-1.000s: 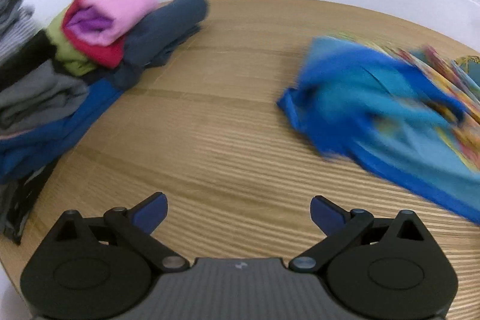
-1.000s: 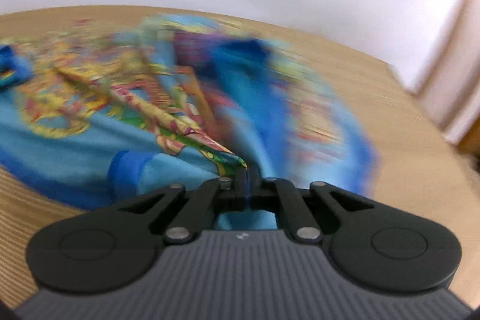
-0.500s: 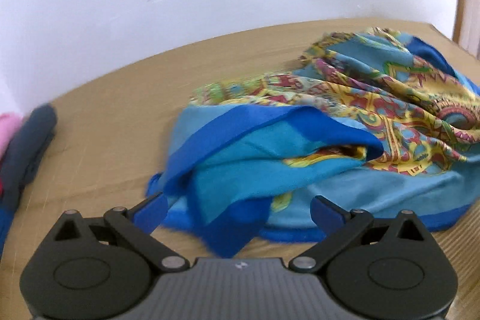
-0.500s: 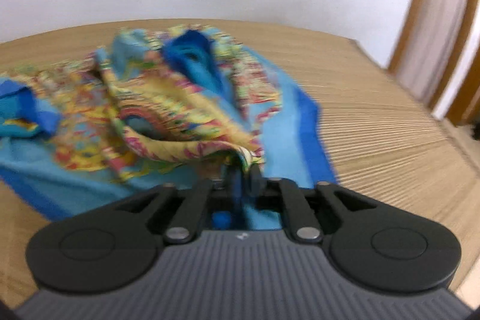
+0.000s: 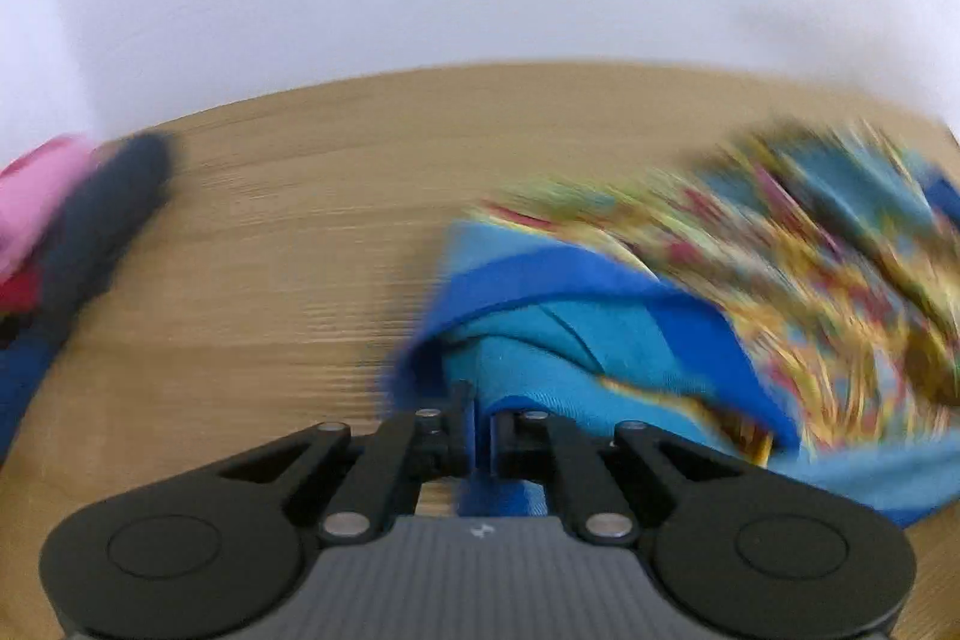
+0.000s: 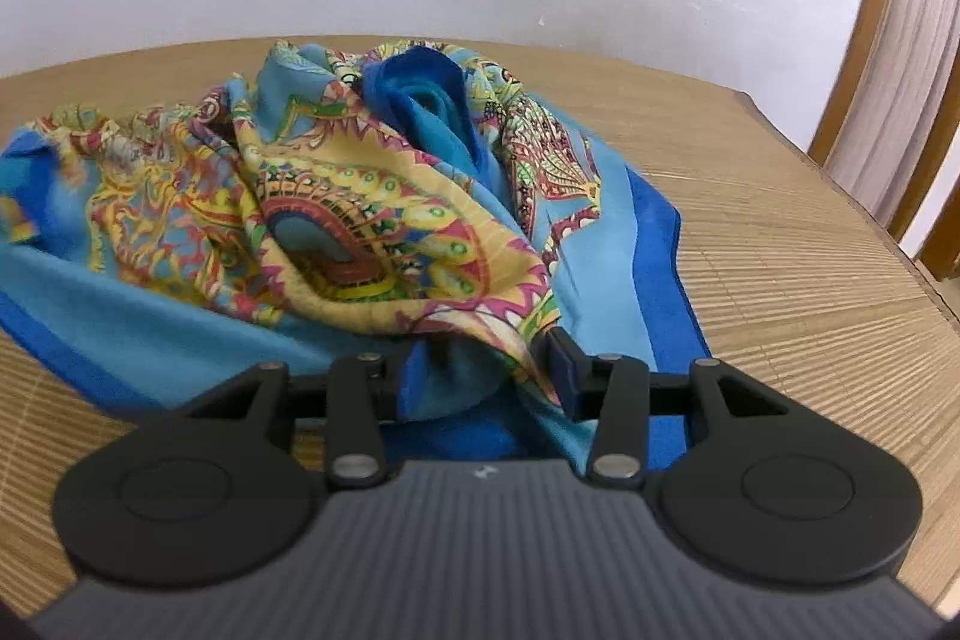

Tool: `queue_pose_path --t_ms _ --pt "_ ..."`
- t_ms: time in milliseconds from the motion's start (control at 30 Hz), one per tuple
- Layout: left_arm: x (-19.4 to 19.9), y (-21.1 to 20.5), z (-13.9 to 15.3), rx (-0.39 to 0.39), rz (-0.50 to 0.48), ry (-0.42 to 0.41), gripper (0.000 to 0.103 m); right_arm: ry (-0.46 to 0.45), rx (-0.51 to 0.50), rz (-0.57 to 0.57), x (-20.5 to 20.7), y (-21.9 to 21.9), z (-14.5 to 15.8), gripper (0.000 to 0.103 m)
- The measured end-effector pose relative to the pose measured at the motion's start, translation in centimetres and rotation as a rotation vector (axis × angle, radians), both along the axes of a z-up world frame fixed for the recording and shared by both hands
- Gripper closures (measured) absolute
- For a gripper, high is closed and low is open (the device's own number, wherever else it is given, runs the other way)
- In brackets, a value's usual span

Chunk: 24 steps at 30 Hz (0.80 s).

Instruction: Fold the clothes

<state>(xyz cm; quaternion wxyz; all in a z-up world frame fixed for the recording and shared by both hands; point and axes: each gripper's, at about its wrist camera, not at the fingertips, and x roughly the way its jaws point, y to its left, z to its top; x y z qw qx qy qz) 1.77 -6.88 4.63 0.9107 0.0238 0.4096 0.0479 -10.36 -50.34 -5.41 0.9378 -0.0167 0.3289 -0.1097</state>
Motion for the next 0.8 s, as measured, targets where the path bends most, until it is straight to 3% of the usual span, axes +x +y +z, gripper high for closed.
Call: queue_pose_path --t_ms 133,233,333,367,400,500,600,800 --pt "-2.5 4.5 0.4 0.082 0.133 0.026 0.097 0.002 0.044 0.029 0.8 -0.2 -0.4 0.057" --pt "-4.7 6.4 -0.5 0.072 0.167 0.084 0.091 0.01 0.08 0.059 1.7 0.4 -0.8 0.057" --pt "-5.5 5.4 -1.5 0.074 0.122 0.092 0.062 0.026 0.094 0.085 2.6 0.9 -1.1 0.057" --pt "-5.5 4.8 -1.6 0.085 0.096 0.084 0.044 0.03 0.1 0.083 2.8 1.0 -1.1 0.057" --pt "-5.6 4.1 -1.8 0.097 0.069 0.076 0.035 0.034 0.108 0.079 3.0 1.1 -1.2 0.057" --pt "-5.8 2.2 -2.3 0.143 -0.013 0.051 0.027 0.032 0.15 0.051 3.2 1.3 -1.1 0.057" --pt "-5.9 1.3 -2.9 0.197 -0.092 0.051 0.025 0.029 0.167 0.043 2.5 1.6 -0.9 0.057" --pt "-4.2 -1.3 -3.4 0.038 -0.22 0.054 0.023 0.039 0.198 -0.013 1.1 1.9 -1.1 0.057"
